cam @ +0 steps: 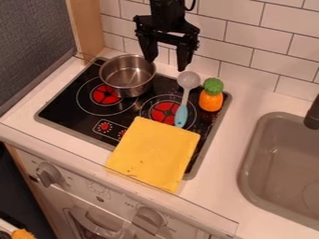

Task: Move the yellow cloth to the middle of the burners

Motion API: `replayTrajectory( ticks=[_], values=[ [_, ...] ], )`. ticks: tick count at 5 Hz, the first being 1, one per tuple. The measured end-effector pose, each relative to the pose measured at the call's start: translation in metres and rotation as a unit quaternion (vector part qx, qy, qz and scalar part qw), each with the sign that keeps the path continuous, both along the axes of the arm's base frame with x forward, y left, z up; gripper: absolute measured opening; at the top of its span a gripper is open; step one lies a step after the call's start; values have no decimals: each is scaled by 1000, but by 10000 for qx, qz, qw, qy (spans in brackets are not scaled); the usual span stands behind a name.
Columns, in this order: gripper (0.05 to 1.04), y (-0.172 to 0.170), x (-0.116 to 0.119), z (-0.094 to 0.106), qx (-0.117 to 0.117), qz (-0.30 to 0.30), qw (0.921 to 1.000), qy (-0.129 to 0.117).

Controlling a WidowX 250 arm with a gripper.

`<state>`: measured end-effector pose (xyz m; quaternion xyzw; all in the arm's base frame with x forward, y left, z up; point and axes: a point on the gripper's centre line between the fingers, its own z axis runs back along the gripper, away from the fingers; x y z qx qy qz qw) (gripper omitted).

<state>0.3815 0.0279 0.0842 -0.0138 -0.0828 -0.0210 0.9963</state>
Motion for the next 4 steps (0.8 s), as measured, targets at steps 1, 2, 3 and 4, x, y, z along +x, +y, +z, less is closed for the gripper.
replayTrajectory(
  ticks=[1,2,3,4],
  values=[
    [1001,-2,-6,-16,-21,19,9997,246],
    [1001,-25,-36,-14,90,-300,9983,493],
    [1001,-38,-68,-9,392,-529,9963,554],
    [1001,-48,-92,-29,657,-627,9930,752]
  ],
)
